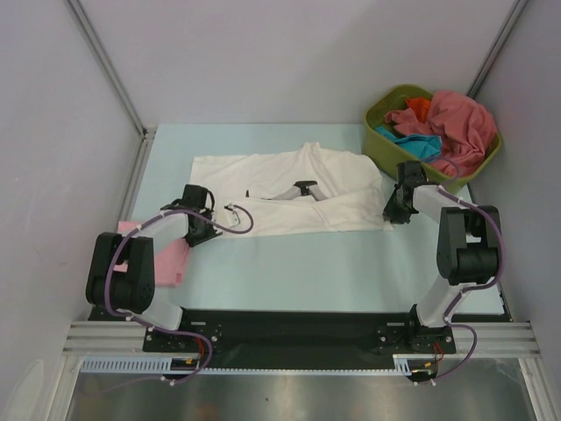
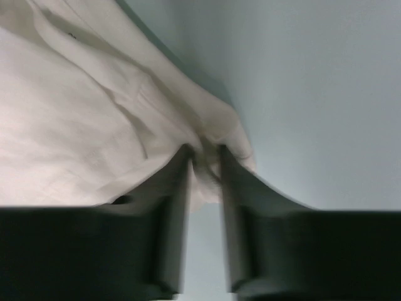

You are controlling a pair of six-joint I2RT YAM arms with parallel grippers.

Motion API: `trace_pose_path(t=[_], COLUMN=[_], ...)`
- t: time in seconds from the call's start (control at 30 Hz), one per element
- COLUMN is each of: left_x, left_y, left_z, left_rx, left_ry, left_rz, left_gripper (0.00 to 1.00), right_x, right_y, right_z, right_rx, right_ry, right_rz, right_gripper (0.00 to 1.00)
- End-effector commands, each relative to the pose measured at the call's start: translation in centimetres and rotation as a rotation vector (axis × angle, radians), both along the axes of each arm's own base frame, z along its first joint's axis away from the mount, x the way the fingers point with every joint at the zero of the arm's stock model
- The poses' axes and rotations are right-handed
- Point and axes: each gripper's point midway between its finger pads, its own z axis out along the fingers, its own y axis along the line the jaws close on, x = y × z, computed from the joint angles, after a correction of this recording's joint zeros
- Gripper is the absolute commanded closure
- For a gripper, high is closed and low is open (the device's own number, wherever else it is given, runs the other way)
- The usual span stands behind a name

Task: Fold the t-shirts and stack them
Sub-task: Fold the tshirt

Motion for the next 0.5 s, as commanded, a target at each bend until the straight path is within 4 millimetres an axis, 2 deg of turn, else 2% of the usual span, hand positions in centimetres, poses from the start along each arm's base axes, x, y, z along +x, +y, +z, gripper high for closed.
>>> trace_pose_path(t=[0.0, 0.03, 0.1, 0.13, 0.2, 0.3, 0.47], left_x=[0.6, 1.0, 1.6, 1.9, 2.4, 2.1, -0.2], left_y=[0.8, 0.7, 0.6, 0.6, 0.4, -0.3, -1.7], left_z=[-0.9, -0.8, -0.6, -0.3, 0.3, 1.5, 3.5], left_rx=[0.052, 0.049, 0.040, 0.036, 0.022, -0.018, -0.092], left_ry=[-0.036, -0.052, -0.066, -0.076, -0.097, -0.086, -0.071], left_rz=[-0.008, 0.000, 0.022, 0.027, 0.034, 0.044, 0.013], left_gripper=[0.63, 0.79, 0.98, 1.00, 1.00, 1.00, 1.00], right_x=[-0.1, -0.6, -1.4, -2.2, -3.1, -4.7, -8.8], right_y=[-0.7, -0.8, -1.2, -1.1, -2.6, -2.9, -4.5], right_z=[-0.8, -0.9, -1.0, -0.8, -0.5, 0.6, 2.1], right_rx=[-0.010, -0.010, -0.001, 0.004, 0.004, 0.006, 0.015], right_ry=[-0.001, 0.012, 0.022, 0.024, 0.028, 0.031, 0.067], right_rz=[-0.058, -0.071, -0.100, -0.107, -0.158, -0.178, -0.282], right_gripper=[0.79, 0.85, 0.96, 0.97, 1.00, 1.00, 1.00])
